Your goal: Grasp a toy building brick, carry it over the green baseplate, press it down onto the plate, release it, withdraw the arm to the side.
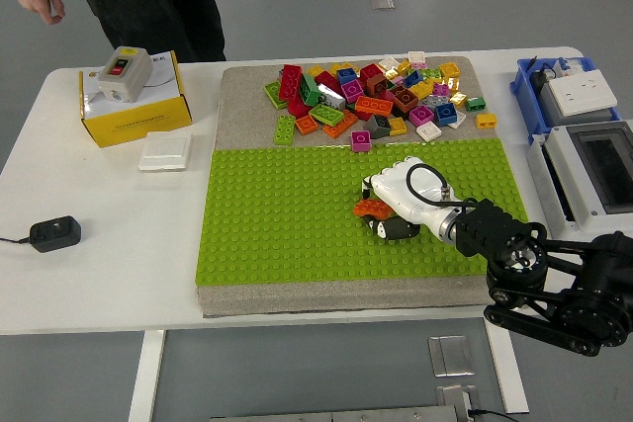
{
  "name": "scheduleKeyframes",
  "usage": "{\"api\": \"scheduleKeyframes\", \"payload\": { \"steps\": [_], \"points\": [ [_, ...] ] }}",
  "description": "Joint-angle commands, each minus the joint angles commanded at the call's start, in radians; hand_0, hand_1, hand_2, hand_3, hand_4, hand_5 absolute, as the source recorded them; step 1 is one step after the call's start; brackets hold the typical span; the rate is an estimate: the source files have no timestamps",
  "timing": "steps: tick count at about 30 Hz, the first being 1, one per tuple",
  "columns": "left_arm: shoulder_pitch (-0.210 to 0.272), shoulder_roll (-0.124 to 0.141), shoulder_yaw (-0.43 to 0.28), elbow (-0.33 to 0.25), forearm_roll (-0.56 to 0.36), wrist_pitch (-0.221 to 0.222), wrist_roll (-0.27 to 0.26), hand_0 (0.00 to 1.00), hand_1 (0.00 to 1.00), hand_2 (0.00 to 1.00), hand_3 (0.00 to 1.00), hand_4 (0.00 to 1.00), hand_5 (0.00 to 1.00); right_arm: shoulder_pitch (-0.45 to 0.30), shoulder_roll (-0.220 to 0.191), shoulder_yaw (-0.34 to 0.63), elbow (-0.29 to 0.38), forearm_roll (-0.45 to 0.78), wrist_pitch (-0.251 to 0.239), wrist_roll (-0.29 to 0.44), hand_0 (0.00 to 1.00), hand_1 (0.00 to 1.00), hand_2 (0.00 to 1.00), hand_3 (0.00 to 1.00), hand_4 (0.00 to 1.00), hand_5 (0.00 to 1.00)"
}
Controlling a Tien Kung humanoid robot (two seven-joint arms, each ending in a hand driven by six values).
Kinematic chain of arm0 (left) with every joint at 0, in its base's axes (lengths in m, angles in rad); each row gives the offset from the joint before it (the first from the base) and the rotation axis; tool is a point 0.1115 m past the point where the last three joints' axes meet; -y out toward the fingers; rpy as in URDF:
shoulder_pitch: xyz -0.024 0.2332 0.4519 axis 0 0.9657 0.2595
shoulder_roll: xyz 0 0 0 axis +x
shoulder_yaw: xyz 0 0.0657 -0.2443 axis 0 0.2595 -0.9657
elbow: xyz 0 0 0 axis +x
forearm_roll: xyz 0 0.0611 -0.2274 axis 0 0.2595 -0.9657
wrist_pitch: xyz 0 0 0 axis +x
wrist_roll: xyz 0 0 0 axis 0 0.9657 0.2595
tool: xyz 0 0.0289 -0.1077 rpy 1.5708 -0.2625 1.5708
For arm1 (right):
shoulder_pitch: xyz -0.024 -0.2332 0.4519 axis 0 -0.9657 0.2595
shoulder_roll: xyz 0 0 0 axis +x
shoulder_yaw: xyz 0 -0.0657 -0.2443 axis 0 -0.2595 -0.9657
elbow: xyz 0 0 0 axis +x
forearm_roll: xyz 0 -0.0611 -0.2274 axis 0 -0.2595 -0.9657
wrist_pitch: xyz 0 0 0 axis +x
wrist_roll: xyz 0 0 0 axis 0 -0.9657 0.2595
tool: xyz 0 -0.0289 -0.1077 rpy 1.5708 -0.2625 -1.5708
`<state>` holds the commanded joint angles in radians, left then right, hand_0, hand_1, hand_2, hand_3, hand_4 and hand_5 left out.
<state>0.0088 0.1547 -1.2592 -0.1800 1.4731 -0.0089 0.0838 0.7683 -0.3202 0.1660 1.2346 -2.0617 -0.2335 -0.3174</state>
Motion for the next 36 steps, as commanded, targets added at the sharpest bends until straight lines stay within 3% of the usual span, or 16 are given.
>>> {"api": "scheduleKeyframes", "payload": {
  "steps": [9, 11, 18, 27, 28, 33, 34, 36],
  "points": [
    [0.0, -0.001, -0.001, 0.0, 0.001, 0.0, 0.001, 0.672, 0.653, 0.629, 0.665, 0.397, 0.461, 0.007, 0.027, -0.007, -0.029, -0.013, -0.004, 0.007, 0.277, 0.3, 0.439, 0.453, 0.515, 0.316],
    [-0.001, -0.001, 0.001, 0.0, 0.0, 0.0, 0.001, 0.671, 0.654, 0.628, 0.665, 0.398, 0.461, 0.007, 0.025, -0.01, -0.033, -0.011, -0.005, 0.009, 0.278, 0.3, 0.46, 0.501, 0.514, 0.317],
    [0.0, 0.0, 0.0, 0.0, -0.001, 0.0, 0.001, 0.671, 0.654, 0.628, 0.665, 0.4, 0.459, 0.006, -0.001, -0.018, -0.029, 0.005, -0.012, 0.023, 0.281, 0.307, 0.464, 0.509, 0.513, 0.316],
    [0.0, 0.0, 0.009, 0.0, -0.01, 0.001, 0.001, 0.671, 0.654, 0.627, 0.665, 0.401, 0.456, 0.009, -0.033, -0.019, -0.008, 0.028, -0.056, 0.096, 0.284, 0.306, 0.466, 0.509, 0.512, 0.317],
    [0.0, 0.0, 0.009, 0.0, -0.01, 0.001, 0.001, 0.671, 0.653, 0.628, 0.665, 0.401, 0.455, 0.01, -0.037, -0.021, -0.004, 0.031, -0.059, 0.104, 0.301, 0.338, 0.513, 0.513, 0.513, 0.317],
    [0.0, 0.002, 0.014, 0.0, -0.016, 0.002, 0.0, 0.671, 0.653, 0.628, 0.665, 0.401, 0.455, 0.015, -0.047, -0.035, 0.008, 0.037, -0.067, 0.121, 0.301, 0.338, 0.513, 0.513, 0.513, 0.317],
    [0.0, 0.002, 0.016, 0.0, -0.018, 0.003, 0.0, 0.671, 0.653, 0.625, 0.665, 0.402, 0.455, 0.015, -0.049, -0.036, 0.009, 0.037, -0.069, 0.123, 0.444, 0.569, 0.72, 0.616, 0.523, 0.323],
    [0.0, 0.001, 0.018, 0.0, -0.02, 0.003, 0.0, 0.671, 0.653, 0.625, 0.665, 0.402, 0.455, 0.015, -0.052, -0.035, 0.015, 0.035, -0.074, 0.123, 0.444, 0.569, 0.72, 0.616, 0.523, 0.323]
  ]
}}
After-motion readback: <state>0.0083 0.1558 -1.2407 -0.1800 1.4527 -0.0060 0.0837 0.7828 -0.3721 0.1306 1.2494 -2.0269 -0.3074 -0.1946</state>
